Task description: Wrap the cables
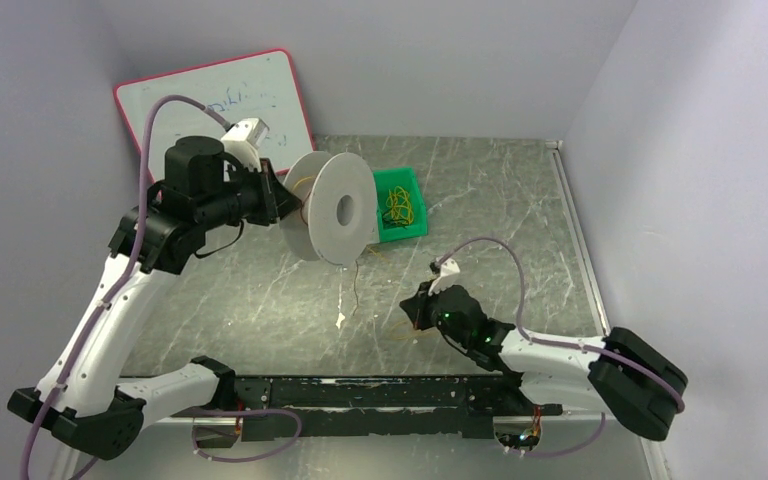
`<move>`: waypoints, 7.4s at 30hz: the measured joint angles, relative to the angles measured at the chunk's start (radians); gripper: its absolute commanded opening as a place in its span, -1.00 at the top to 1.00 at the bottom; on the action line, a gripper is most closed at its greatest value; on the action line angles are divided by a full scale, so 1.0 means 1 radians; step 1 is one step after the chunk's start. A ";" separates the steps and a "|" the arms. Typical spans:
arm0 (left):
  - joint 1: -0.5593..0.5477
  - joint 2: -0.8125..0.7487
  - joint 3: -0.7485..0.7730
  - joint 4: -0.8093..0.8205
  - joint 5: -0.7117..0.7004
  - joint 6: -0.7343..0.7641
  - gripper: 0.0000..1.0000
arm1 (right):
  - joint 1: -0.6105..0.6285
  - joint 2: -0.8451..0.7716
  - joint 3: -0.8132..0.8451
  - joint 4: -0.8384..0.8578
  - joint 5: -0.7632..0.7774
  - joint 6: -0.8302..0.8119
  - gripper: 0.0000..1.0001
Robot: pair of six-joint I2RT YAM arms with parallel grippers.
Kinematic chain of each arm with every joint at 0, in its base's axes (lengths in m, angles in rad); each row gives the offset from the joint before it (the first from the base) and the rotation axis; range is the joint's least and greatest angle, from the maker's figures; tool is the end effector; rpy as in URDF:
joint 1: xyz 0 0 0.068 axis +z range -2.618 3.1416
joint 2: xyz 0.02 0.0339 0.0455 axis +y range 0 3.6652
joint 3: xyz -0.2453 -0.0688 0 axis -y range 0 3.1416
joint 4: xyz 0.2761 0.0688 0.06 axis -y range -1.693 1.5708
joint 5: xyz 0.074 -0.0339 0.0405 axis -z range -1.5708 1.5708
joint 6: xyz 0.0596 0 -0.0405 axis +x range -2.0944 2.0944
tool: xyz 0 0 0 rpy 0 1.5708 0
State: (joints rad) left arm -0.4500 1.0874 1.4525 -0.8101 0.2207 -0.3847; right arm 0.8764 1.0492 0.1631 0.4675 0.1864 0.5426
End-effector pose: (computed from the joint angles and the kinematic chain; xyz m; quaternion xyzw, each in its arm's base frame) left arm 0.2300 -0.1256 0.4284 0.0862 0.8382 -0.3001 0.4471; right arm 0.1621 0.1773 0.0964 -0.0887 0.8318 0.2941 0.4623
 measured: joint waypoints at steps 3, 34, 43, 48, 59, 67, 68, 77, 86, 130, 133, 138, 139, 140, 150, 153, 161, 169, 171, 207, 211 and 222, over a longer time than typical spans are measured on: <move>0.000 0.023 0.004 0.025 0.001 -0.028 0.86 | 0.051 0.058 0.011 0.020 0.033 0.001 1.00; 0.000 0.140 -0.021 0.268 -0.214 -0.211 0.86 | 0.370 0.301 0.238 0.051 0.174 0.007 1.00; 0.000 0.121 -0.110 0.266 -0.361 -0.165 0.86 | 0.415 0.106 0.281 -0.140 0.230 0.002 1.00; 0.000 0.097 -0.176 0.262 -0.409 -0.136 0.86 | 0.431 0.047 0.361 -0.274 0.243 -0.030 1.00; 0.000 0.043 -0.301 0.237 -0.504 -0.089 0.86 | 0.437 0.011 0.658 -0.534 0.245 -0.183 1.00; -0.018 -0.001 -0.344 0.224 -0.535 -0.040 0.86 | 0.438 0.058 0.871 -0.680 0.278 -0.323 1.00; -0.026 -0.007 -0.349 0.222 -0.537 -0.032 0.86 | 0.438 0.069 0.895 -0.690 0.286 -0.341 1.00; -0.120 -0.081 -0.394 0.192 -0.584 0.038 0.86 | 0.426 0.163 1.061 -0.750 0.390 -0.531 1.00; -0.195 -0.134 -0.428 0.166 -0.615 0.087 0.86 | 0.311 0.246 1.191 -0.755 0.370 -0.658 1.00; -0.235 -0.208 -0.155 0.073 -0.066 0.227 0.86 | -0.148 0.161 0.500 -0.153 -0.028 -0.338 0.65; -0.235 -0.218 -0.111 0.077 -0.022 0.212 0.86 | -0.166 0.187 0.472 -0.138 -0.007 -0.318 0.63; -0.235 -0.227 -0.055 0.083 0.037 0.193 0.86 | -0.177 0.222 0.451 -0.087 0.010 -0.284 0.63; -0.235 -0.226 -0.047 0.084 0.043 0.189 0.86 | -0.178 0.226 0.450 -0.074 0.011 -0.279 0.63; -0.235 -0.225 -0.040 0.084 0.047 0.185 0.86 | -0.180 0.229 0.449 -0.066 0.011 -0.276 0.63; -0.235 -0.226 0.031 0.114 0.025 0.139 0.86 | -0.189 0.232 0.348 0.032 -0.011 -0.249 1.00; -0.235 -0.227 0.046 0.138 0.003 0.122 0.86 | -0.190 0.235 0.314 0.056 -0.030 -0.243 1.00; -0.235 -0.210 0.094 0.192 -0.053 0.076 0.86 | -0.190 0.238 0.203 0.140 -0.091 -0.221 0.63; -0.235 -0.179 0.140 0.200 -0.077 0.053 0.86 | -0.192 0.236 0.154 0.229 -0.201 -0.197 0.02; -0.235 -0.174 0.144 0.201 -0.082 0.051 0.86 | -0.192 0.238 0.137 0.274 -0.249 -0.188 -0.08; -0.235 -0.159 0.161 0.196 -0.082 -0.021 0.86 | 0.012 0.841 0.335 1.053 -0.638 -0.059 0.17; -0.235 -0.160 0.156 0.200 -0.082 -0.025 0.86 | 0.014 0.870 0.338 1.057 -0.631 -0.040 0.87; -0.235 -0.153 0.111 0.217 -0.206 -0.047 0.86 | 0.089 0.902 0.220 1.062 -0.543 -0.012 1.00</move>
State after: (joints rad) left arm -0.6853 0.9348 1.5635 -0.5926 0.0147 -0.4316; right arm 0.9649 1.9514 0.3836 1.5299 -0.3569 0.5308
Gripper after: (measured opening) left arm 0.087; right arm 0.015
